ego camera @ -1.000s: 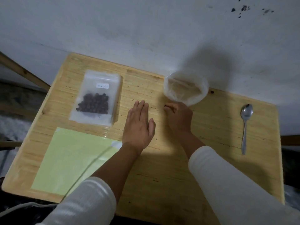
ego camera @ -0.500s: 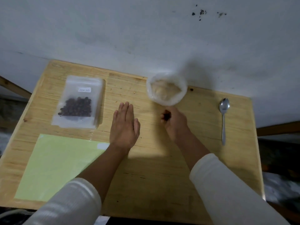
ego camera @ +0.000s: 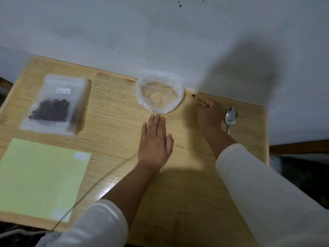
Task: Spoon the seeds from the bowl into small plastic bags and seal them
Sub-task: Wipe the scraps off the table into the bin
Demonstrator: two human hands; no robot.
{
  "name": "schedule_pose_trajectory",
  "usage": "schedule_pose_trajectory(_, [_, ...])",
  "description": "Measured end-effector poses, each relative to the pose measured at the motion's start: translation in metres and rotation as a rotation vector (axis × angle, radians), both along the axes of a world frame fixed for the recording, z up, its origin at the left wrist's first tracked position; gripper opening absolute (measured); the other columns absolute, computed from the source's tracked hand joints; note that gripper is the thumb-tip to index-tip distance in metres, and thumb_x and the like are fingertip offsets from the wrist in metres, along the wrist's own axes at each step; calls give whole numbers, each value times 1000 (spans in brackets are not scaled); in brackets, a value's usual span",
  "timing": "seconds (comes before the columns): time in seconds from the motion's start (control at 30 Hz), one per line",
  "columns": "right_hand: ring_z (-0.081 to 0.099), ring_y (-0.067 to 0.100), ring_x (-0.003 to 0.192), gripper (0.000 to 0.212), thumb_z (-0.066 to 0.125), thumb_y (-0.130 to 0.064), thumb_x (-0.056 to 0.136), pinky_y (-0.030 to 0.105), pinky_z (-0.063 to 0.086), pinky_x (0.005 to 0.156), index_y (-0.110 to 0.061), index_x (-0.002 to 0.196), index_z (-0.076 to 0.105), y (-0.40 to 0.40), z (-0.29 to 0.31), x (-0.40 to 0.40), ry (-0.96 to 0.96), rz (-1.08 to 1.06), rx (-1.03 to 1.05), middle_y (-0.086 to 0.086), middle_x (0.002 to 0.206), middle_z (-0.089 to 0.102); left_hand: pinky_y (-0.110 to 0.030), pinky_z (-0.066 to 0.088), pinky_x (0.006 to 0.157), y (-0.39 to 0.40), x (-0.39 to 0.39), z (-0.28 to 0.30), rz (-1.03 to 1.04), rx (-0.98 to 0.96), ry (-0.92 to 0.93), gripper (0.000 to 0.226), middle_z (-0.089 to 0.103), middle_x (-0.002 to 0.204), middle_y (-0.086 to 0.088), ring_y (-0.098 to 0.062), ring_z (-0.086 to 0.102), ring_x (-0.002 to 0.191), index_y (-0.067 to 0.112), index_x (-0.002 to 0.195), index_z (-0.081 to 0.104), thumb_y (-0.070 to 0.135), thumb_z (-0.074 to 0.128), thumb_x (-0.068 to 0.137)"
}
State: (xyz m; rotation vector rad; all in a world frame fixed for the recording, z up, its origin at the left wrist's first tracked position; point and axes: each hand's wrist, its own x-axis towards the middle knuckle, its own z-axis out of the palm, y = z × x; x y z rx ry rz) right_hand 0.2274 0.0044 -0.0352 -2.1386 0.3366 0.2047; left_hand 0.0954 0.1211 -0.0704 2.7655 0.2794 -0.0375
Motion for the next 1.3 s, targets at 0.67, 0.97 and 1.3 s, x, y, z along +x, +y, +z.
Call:
schedule_pose_trajectory(0.67, [62,31,83,24,50,-18,94,27,38,66,-2,99,66,-2,-27,25,-383,365,-387,17,92,68,-37,5,118,-3,1,-1,41,-33,-52,61,27,153,-13,-21,12,145,4,144,29,37,31,93])
schedule_pose_trajectory(0.97, [49,22,60,23,44,-10,93,26,29,55,1,85,63,5,-32,27,-445,371,-477,16,71,62,-40,11,118,-2,1,-1,48,-44,-70,59,33,149,-15,-23,19,143,3,142,35,34,35,92])
schedule_pose_trajectory(1.3, [61,29,78,23,50,-16,92,28,39,69,0,94,66,-4,-12,-25,-272,35,-211,17,85,68,-34,-6,116,-1,0,1,4,-46,-20,60,14,157,-10,-19,1,146,8,148,16,35,32,97])
